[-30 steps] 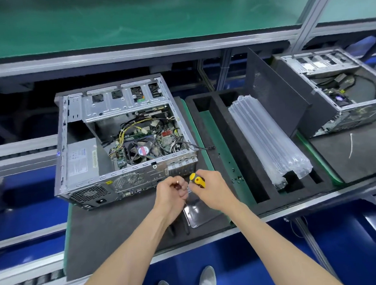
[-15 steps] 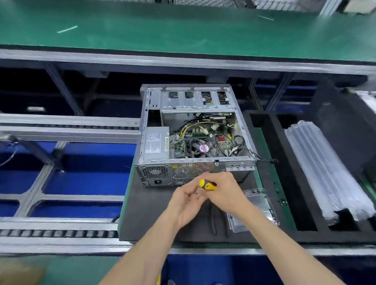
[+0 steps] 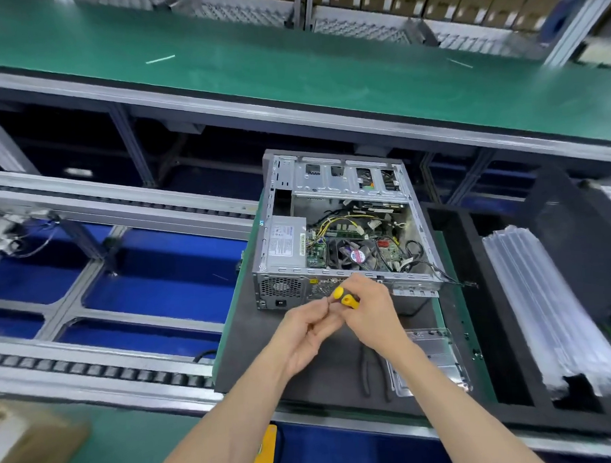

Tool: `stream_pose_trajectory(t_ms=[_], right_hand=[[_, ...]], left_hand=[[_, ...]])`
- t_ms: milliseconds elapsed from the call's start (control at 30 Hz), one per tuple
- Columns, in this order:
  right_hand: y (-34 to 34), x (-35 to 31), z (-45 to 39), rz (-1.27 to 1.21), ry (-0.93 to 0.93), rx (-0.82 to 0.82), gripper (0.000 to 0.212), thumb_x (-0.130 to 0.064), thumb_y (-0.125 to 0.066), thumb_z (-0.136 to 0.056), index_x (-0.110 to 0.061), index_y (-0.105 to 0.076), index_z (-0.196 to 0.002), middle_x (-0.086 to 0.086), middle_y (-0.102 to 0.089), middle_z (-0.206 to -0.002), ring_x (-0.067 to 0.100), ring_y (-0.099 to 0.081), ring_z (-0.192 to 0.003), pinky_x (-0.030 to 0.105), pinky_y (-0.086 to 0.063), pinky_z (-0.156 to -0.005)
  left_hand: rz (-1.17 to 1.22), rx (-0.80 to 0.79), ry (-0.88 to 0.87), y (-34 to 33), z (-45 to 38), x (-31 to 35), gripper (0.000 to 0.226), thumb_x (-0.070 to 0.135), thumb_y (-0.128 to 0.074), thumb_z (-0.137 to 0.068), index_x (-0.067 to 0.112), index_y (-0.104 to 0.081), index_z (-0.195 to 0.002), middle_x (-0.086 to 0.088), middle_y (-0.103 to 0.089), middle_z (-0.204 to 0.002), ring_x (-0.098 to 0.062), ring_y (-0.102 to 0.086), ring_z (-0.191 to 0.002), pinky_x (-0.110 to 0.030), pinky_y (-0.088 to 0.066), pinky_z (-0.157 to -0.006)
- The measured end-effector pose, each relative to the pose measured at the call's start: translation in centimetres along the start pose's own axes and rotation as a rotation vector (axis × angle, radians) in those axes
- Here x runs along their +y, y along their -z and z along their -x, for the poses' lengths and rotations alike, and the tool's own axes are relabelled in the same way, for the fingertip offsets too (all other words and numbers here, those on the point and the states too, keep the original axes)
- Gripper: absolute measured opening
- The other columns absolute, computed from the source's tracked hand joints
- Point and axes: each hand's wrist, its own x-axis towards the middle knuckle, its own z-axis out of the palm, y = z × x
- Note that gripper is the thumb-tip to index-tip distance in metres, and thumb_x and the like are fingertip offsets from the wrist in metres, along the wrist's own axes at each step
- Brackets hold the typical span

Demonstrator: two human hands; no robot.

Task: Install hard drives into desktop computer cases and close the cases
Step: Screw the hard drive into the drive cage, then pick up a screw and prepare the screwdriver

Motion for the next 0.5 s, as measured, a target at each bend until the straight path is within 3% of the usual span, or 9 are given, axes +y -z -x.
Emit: stream_pose_trajectory(t_ms=[200,300,400,433,500], right_hand=[[-1.0,-0.4,0.0,-0.036,-0.066,0.104,0.024,-0.016,-0.079,-0.078,-0.013,-0.059,-0.065,-0.005,-0.050,-0.059,0.009,-0.044,-0.058,0.019,-0.033,-0.057],[-1.3,-0.7,0.0,-0.143,-0.118,0.162,0.040,-0.018,-0.073,-0.086,-0.018,-0.046,-0.057,-0.003,-0.041,-0.050,0.009,-0.039,-0.052,0.018,-0.031,-0.052],[-1.5,-1.0,-0.1,-0.254,-0.190,0.171,0.034,-0.027,-0.070,-0.090,-0.006,-0.058,-0.066,0.010,-0.053,-0.055,0.021,-0.052,-0.054,0.031,-0.040,-0.059],[-1.6,-1.1,-0.2,-0.266,-0.196,0.177,0.034,-0.030,-0.070,-0.091,-0.005,-0.060,-0.070,0.010,-0.054,-0.057,0.024,-0.055,-0.058,0.033,-0.041,-0.060],[-1.9,-1.3,-0.1,-0.256,-0.179,0.211,0.035,-0.040,-0.070,-0.090,-0.012,-0.060,-0.071,-0.001,-0.048,-0.058,0.014,-0.048,-0.056,0.032,-0.036,-0.057]], left_hand=[[0.039,0.119,-0.044,0.6,0.2,0.8,0.017,-0.002,-0.050,-0.099,-0.010,-0.064,-0.102,-0.024,-0.073,-0.104,-0.028,-0.075,-0.097,-0.031,-0.061,-0.074],[0.084,0.195,-0.061,0.8,0.4,0.8,0.011,0.003,-0.053,-0.100,-0.002,-0.063,-0.098,-0.026,-0.073,-0.106,-0.029,-0.075,-0.097,-0.033,-0.062,-0.072],[0.087,0.266,-0.082,1.0,0.7,0.5,0.011,0.009,-0.058,-0.100,-0.002,-0.062,-0.099,-0.027,-0.072,-0.107,-0.029,-0.075,-0.095,-0.032,-0.062,-0.069],[0.095,0.294,-0.093,1.2,0.7,0.4,0.012,0.009,-0.058,-0.100,-0.003,-0.062,-0.099,-0.027,-0.073,-0.104,-0.029,-0.076,-0.092,-0.032,-0.062,-0.067],[0.105,0.345,-0.113,1.5,1.0,0.1,0.011,0.007,-0.057,-0.100,-0.003,-0.062,-0.100,-0.026,-0.074,-0.099,-0.028,-0.076,-0.086,-0.033,-0.062,-0.066]])
